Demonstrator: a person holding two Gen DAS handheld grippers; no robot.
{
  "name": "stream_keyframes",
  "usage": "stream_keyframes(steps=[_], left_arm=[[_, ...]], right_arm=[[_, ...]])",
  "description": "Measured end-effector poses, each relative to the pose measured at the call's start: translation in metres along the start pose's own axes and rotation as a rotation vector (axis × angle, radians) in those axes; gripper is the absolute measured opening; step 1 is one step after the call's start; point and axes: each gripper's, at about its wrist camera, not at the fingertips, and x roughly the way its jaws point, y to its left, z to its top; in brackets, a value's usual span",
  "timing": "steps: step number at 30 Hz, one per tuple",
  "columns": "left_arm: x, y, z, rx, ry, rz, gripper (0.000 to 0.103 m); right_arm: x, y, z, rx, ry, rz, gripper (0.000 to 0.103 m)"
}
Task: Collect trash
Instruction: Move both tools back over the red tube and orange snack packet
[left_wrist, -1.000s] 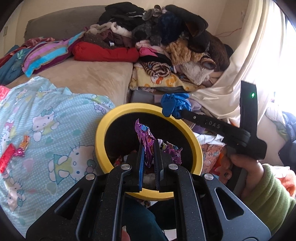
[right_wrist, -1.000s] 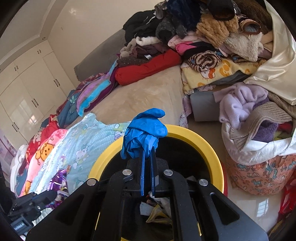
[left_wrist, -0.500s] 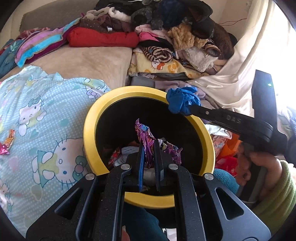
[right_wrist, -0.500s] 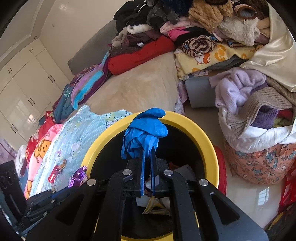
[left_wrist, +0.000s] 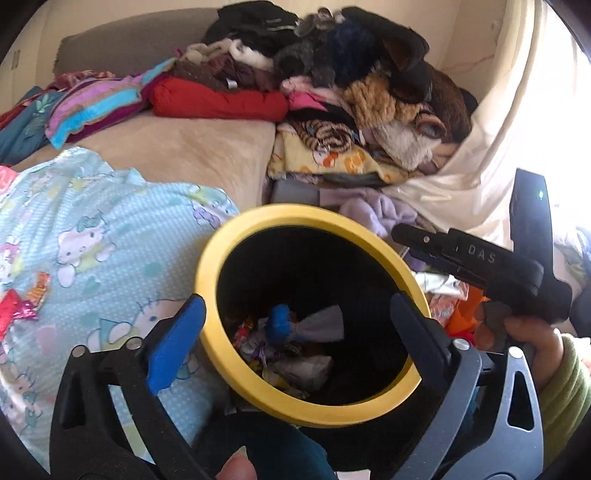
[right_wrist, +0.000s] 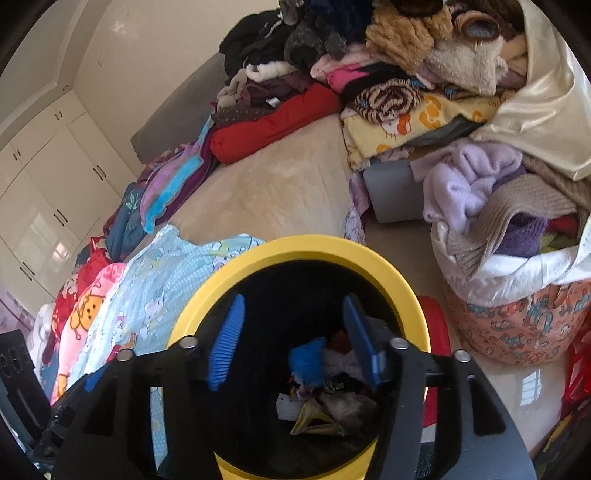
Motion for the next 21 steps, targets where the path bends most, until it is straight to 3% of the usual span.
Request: stream_keyframes(steps=[8, 21], left_arm=[[-0.033, 0.015, 0.003, -0.012, -0.106, 0.080, 0.092], [-0.082, 0.081, 0.008, -0.097, -0.214, 0.209, 0.092]], right_arm=[[-0.010, 0.038, -0.002, -0.090, -0.056, 0.019, 0.072], [-0.014, 0.109, -0.021, -0.221, -0.087, 0.101, 0.074]])
